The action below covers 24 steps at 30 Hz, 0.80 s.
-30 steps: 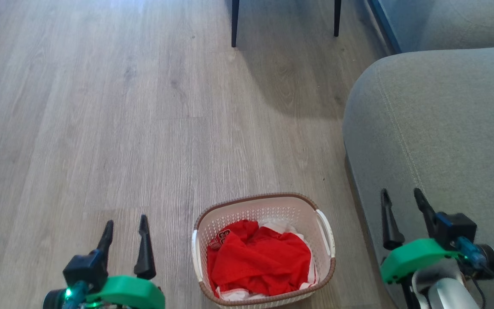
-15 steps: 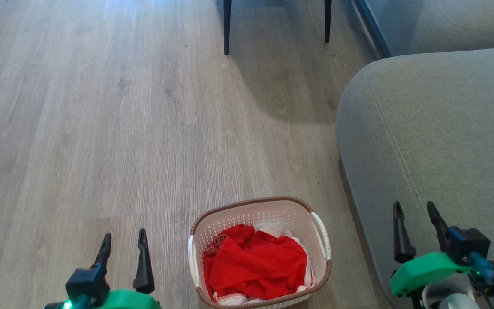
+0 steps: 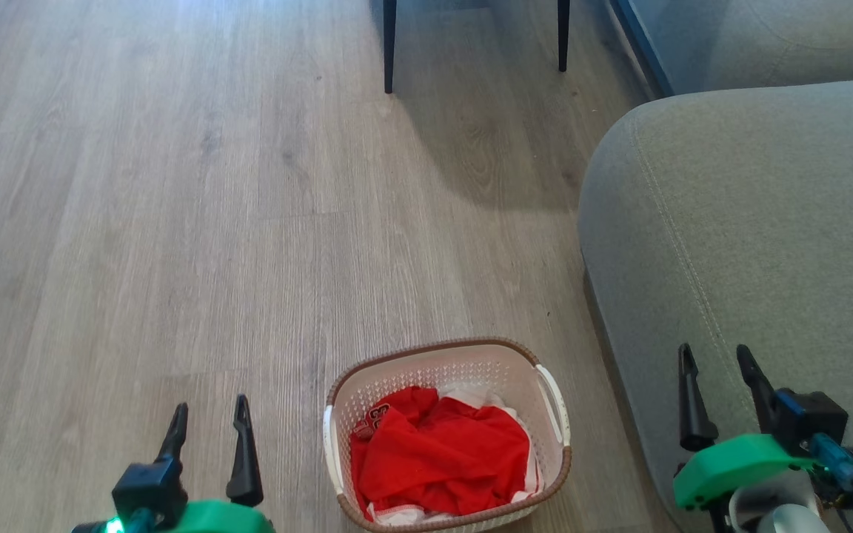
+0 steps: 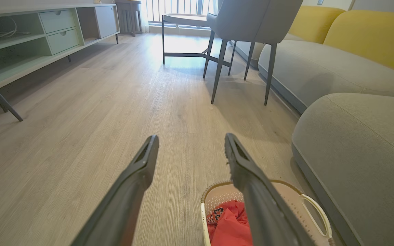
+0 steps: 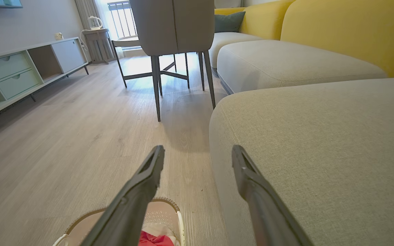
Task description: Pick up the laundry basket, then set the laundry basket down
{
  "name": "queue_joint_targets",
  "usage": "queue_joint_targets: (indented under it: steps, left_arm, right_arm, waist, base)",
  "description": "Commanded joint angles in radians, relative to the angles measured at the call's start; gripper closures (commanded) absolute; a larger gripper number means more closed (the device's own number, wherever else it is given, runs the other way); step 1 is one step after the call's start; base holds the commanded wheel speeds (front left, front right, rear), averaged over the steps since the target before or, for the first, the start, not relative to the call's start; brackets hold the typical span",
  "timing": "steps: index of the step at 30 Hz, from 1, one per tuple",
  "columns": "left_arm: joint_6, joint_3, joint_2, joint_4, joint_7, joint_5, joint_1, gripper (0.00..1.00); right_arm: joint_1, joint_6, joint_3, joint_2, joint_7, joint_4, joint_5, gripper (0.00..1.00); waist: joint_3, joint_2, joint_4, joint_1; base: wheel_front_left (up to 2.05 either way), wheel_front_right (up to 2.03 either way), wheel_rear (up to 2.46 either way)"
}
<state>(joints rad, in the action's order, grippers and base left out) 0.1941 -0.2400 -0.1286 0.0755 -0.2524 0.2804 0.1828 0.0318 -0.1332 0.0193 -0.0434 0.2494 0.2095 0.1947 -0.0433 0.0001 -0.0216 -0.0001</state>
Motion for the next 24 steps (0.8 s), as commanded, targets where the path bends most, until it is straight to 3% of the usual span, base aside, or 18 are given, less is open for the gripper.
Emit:
queue_joint_targets:
  steps: [1,5,6,10,24]
  left_arm:
    - [0.004,0.038,-0.013,-0.029,-0.009,-0.010,-0.045,0.00]
    - [0.005,0.041,-0.013,-0.034,-0.009,-0.004,-0.046,0.00]
    - [0.000,0.001,-0.001,0.000,0.000,0.000,0.000,1.00]
    - [-0.002,-0.009,0.009,0.051,0.006,0.012,0.010,1.00]
    - [-0.038,0.023,0.009,0.065,0.039,0.170,-0.024,1.00]
  right_arm:
    - [-0.023,0.002,0.024,-0.007,0.009,-0.037,0.002,0.00]
    - [-0.024,0.002,0.021,-0.007,0.009,-0.034,-0.001,0.00]
    - [0.000,0.000,0.000,0.000,0.000,0.000,0.000,1.00]
    - [0.010,0.000,0.004,0.004,-0.003,0.052,0.010,1.00]
    - [-0.007,0.000,-0.003,-0.004,-0.038,0.050,0.176,1.00]
  waist:
    - [0.000,-0.0001,0.000,0.0001]
    - [0.002,-0.0001,0.000,0.0001]
    - [0.002,-0.0001,0.000,0.0001]
    - [0.002,-0.0001,0.000,0.0001]
    - [0.007,-0.0001,0.002,0.0001]
  base:
    - [0.00,0.00,0.00]
    - [0.00,0.00,0.00]
    - [0.00,0.00,0.00]
    - [0.00,0.00,0.00]
    - [0.00,0.00,0.00]
